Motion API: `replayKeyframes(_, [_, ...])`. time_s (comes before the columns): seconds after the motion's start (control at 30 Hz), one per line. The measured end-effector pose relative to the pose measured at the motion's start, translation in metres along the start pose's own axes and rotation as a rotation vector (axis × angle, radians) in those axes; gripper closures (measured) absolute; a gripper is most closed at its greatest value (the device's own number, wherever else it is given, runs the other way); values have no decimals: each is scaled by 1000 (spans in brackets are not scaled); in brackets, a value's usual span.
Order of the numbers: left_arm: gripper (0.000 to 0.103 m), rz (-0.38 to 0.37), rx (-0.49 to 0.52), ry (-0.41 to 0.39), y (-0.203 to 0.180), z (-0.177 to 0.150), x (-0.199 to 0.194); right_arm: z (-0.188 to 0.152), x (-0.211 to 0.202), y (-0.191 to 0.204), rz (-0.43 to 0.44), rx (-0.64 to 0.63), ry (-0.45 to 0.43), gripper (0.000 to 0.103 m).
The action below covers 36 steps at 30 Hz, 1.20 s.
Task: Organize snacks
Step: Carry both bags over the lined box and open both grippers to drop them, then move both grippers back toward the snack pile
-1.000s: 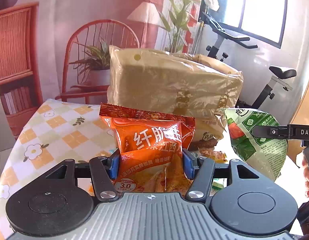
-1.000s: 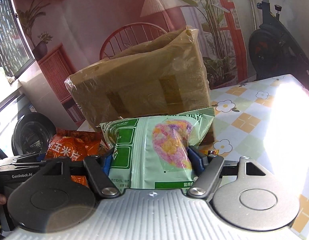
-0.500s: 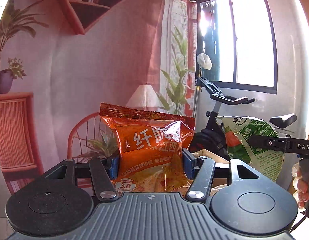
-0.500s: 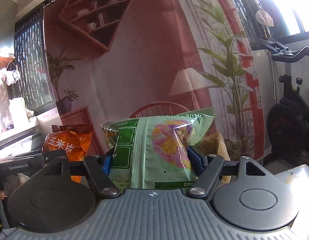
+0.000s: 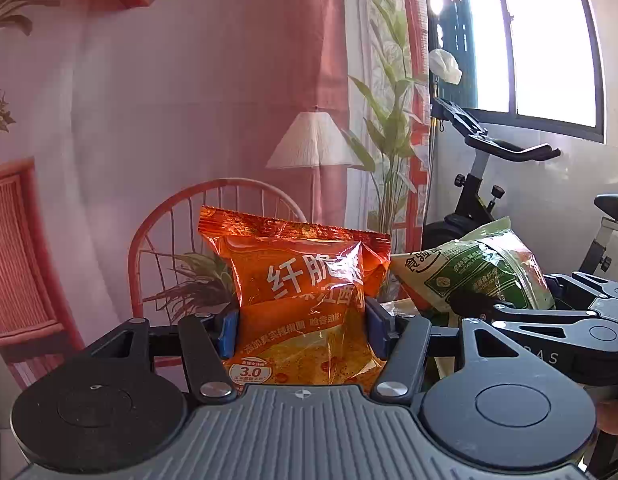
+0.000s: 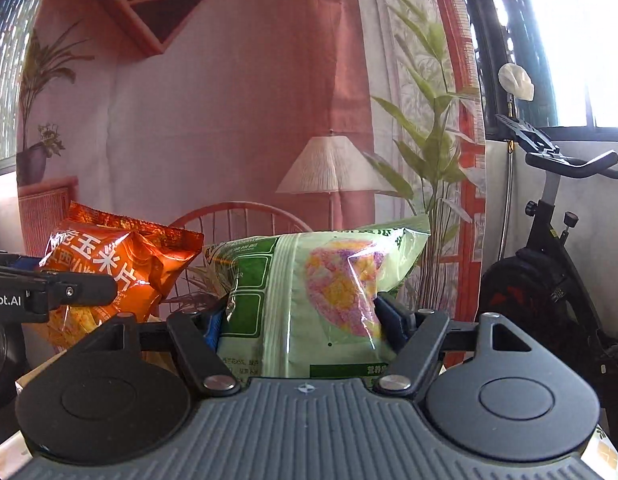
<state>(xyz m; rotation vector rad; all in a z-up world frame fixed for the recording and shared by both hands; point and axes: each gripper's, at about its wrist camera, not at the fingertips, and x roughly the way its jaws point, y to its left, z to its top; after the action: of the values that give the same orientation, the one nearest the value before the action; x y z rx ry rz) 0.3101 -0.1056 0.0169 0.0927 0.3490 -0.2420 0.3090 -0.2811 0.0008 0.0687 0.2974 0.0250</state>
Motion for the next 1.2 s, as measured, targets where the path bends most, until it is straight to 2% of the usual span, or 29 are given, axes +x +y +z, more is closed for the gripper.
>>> replayKeyframes(0.13, [38,-49,-22,43,10,-4,12,-10,10,2,17,14,53,27])
replayKeyframes(0.17, [32,-57,-28,46,12,-7,11,-12,11,1,28,23,64,22])
replayKeyframes(0.2, [25,-56,-32,42,14,-8,10,-13,10,1,41,25,66,14])
replayKeyframes(0.23, [24,-53,-36,36,15,-9,8,-13,7,1,52,23,61,9])
replayKeyframes(0.37, [24,-65,-77,37,27,-13,-8,-8,-8,-4,87,32,48,8])
replayKeyframes(0.63, [24,-55,-106,22,55,-37,-68,-16,-58,-21,274,84,71,9])
replayKeyframes(0.77, [24,-13,-150,39,72,-66,-100,-33,-90,-26,334,58,30,9])
replayKeyframes(0.9, [24,31,-228,81,81,-101,-116,-57,-110,-23,330,13,47,9])
replayKeyframes(0.97, [25,47,-261,109,82,-118,-120,-70,-115,-22,329,15,81,11])
replayKeyframes(1.07, [25,71,-255,148,77,-138,-120,-93,-119,-22,331,19,138,15])
replayKeyframes(1.13, [25,74,-259,172,74,-150,-119,-111,-122,-22,327,13,182,21])
replayKeyframes(1.2, [25,60,-271,188,72,-158,-118,-128,-124,-21,330,2,227,32])
